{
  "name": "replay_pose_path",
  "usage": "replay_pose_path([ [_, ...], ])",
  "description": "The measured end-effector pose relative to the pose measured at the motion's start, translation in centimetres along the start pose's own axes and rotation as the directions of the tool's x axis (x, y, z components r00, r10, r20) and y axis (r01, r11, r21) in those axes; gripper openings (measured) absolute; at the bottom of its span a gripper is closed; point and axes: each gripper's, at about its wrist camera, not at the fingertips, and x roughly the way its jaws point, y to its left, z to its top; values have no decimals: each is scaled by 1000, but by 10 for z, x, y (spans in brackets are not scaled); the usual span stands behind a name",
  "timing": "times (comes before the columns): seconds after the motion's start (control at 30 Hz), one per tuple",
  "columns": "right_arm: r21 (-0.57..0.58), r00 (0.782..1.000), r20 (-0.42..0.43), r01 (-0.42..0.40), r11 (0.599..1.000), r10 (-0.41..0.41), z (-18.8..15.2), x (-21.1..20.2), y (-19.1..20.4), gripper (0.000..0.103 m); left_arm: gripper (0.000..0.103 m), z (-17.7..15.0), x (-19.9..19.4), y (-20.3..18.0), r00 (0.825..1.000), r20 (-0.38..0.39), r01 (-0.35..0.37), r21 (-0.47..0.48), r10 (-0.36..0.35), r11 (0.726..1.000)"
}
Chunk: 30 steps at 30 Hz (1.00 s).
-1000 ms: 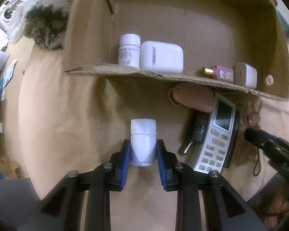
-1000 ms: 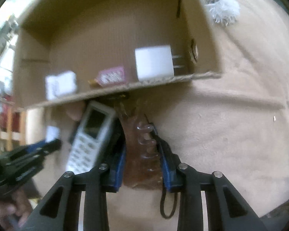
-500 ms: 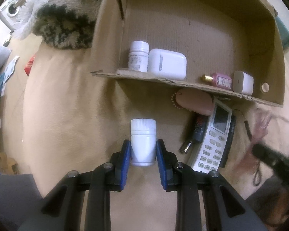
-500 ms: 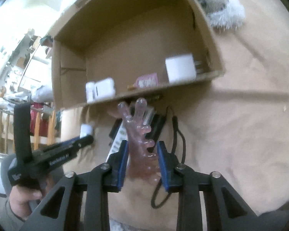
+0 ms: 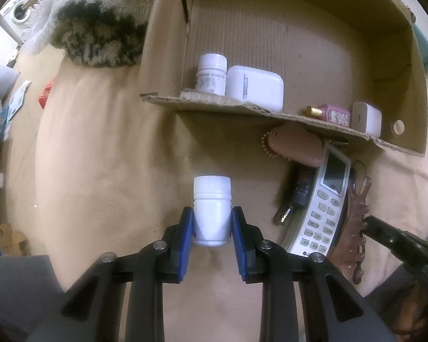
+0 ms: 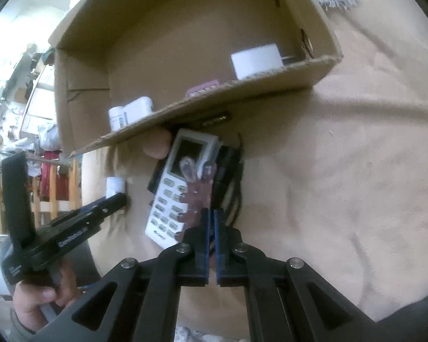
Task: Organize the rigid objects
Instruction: 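Lift the white tube and pink toe separator and carry both toward the box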
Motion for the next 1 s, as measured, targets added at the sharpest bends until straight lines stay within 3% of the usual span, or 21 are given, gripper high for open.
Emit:
replay_pose_path([
  [0.07, 1, 1000, -15, 21, 1000, -21, -2, 3, -2, 5, 24, 1, 0, -2, 1000, 0, -1, -1, 1, 1000],
  [0.2, 14, 976, -80, 206, 978, -204, -4, 24, -13, 5, 24, 1, 0, -3, 1000, 0, -3, 0, 3, 1000],
  [0.3, -26, 974, -11, 227, 974, -227, -2, 12, -2, 5, 24, 2, -2, -1, 1000, 4, -5, -6, 5, 1000],
  [0.4, -21, 991, 60, 119, 993, -117, -1, -4, 8, 8, 24, 1, -2, 0, 1000, 6, -11, -10, 11, 1000],
  [0.5, -19, 996, 79, 30, 999, -29, 1, -9, 12, 34, 24, 0, -2, -1, 1000, 3, -9, -10, 9, 1000],
  [0.53, -16, 997, 71, 4, 1000, -2, 2, -7, 14, 49, 24, 0, -2, -1, 1000, 3, -12, -8, 12, 1000],
  [0.57, -11, 998, 53, -24, 1000, 24, 3, -2, 15, 55, 24, 0, -1, -2, 1000, 2, -13, -7, 13, 1000],
  [0.7, -43, 999, -25, 20, 999, -22, 4, 22, 22, 55, 24, 1, 0, -3, 1000, -1, -16, -7, 16, 1000],
  [0.8, -73, 990, -92, 99, 992, -106, 1, 42, 21, 46, 24, 2, 0, -2, 1000, -3, -16, -13, 16, 1000],
  [1.0, -64, 989, -111, 90, 994, -97, 2, 40, 9, 24, 24, 4, 1, -3, 1000, -2, -18, -9, 18, 1000],
])
